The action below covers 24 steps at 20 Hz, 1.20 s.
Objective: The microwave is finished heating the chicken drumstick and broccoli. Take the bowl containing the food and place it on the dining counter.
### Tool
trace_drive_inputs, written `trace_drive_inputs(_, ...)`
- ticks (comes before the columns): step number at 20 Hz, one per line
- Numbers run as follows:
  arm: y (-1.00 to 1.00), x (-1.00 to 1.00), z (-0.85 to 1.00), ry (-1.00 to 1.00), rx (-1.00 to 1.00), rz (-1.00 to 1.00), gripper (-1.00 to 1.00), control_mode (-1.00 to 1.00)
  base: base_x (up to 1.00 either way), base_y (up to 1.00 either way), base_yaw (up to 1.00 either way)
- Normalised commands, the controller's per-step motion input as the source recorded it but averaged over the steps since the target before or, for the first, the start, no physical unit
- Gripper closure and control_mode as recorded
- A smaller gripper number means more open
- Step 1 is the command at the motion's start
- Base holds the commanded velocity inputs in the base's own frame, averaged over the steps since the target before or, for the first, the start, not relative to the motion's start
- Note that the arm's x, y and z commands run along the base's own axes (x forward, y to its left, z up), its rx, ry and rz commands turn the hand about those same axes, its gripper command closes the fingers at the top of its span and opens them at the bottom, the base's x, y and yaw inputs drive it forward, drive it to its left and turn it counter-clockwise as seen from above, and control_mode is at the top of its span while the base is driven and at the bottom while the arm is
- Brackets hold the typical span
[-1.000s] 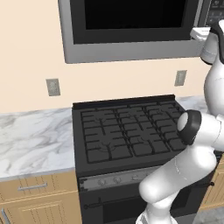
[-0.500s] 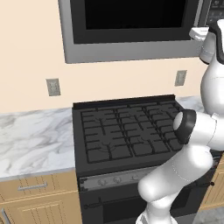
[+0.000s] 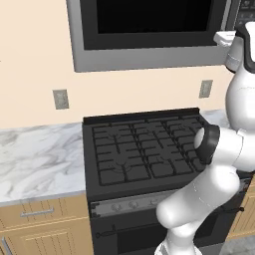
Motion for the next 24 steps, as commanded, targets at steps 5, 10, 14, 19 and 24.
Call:
trace_drive_inputs(5, 0.00, -0.17, 0.00, 0.00, 0.00, 0.00, 1.00, -1.00, 0.00, 0.00, 0.00)
trace_drive_inputs(10, -0.04, -0.57, 0.00, 0.00, 0.00, 0.00, 1.00, -1.00, 0.00, 0.00, 0.00)
trace_drive_inputs(14, -0.11, -0.84, 0.00, 0.00, 0.00, 0.00, 1.00, -1.00, 0.00, 0.00, 0.00)
trace_drive_inputs(19, -0.09, -1.00, 0.01, 0.00, 0.00, 0.00, 1.00, -1.00, 0.00, 0.00, 0.00)
trace_drive_inputs(24, 0.00, -1.00, 0.07, 0.00, 0.00, 0.00, 1.00, -1.00, 0.00, 0.00, 0.00)
